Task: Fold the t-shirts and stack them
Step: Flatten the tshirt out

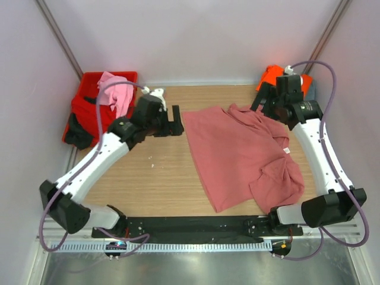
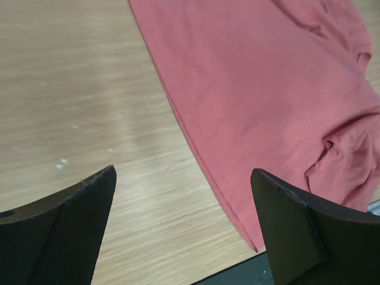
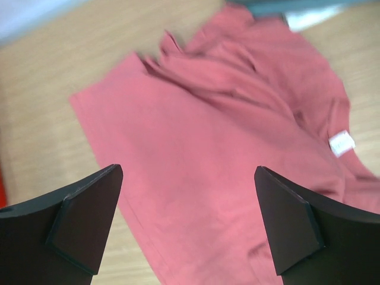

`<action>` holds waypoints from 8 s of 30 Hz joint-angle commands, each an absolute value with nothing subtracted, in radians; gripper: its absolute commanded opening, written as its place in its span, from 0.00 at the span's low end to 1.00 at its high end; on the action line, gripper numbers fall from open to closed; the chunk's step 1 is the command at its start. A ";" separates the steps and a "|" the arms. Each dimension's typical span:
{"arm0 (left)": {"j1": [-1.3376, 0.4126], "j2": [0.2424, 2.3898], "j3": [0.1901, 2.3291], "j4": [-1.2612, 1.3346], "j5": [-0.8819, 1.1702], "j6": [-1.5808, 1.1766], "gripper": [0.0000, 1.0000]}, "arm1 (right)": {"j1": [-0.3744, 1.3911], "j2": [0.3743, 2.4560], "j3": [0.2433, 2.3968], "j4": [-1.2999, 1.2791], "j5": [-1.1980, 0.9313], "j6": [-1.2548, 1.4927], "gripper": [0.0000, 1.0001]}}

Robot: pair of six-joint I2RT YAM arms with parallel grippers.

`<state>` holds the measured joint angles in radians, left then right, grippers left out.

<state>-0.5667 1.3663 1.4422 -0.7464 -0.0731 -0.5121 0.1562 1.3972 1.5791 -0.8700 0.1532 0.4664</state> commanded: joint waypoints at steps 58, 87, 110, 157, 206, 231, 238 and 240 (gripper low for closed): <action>-0.661 1.325 0.913 -0.674 -0.126 -0.762 0.75 | 0.198 1.490 1.247 -0.718 0.098 0.462 1.00; -0.807 0.971 0.845 -1.027 -0.258 -0.914 0.00 | 0.193 1.489 1.233 -0.739 0.196 0.443 1.00; -0.684 0.925 1.048 -1.024 -0.302 -0.568 0.96 | 0.196 2.129 1.936 -0.836 0.080 0.442 0.81; -0.583 0.979 0.946 -0.861 -0.299 -0.451 0.88 | 0.261 2.325 2.337 -0.247 0.433 0.393 0.90; -0.575 0.541 0.910 -0.885 -0.440 -0.543 0.80 | -0.015 2.324 1.874 -0.397 -0.204 0.426 0.41; -0.463 0.555 0.894 -0.854 -0.383 -0.517 0.79 | -0.005 2.641 2.423 -0.233 -0.360 0.693 0.39; -0.456 0.645 0.891 -0.831 -0.336 -0.497 0.80 | -0.005 2.463 2.363 -0.200 -0.376 0.635 0.91; -0.451 0.713 0.920 -0.844 -0.315 -0.499 0.81 | -0.005 2.271 2.158 -0.164 -0.356 0.624 0.92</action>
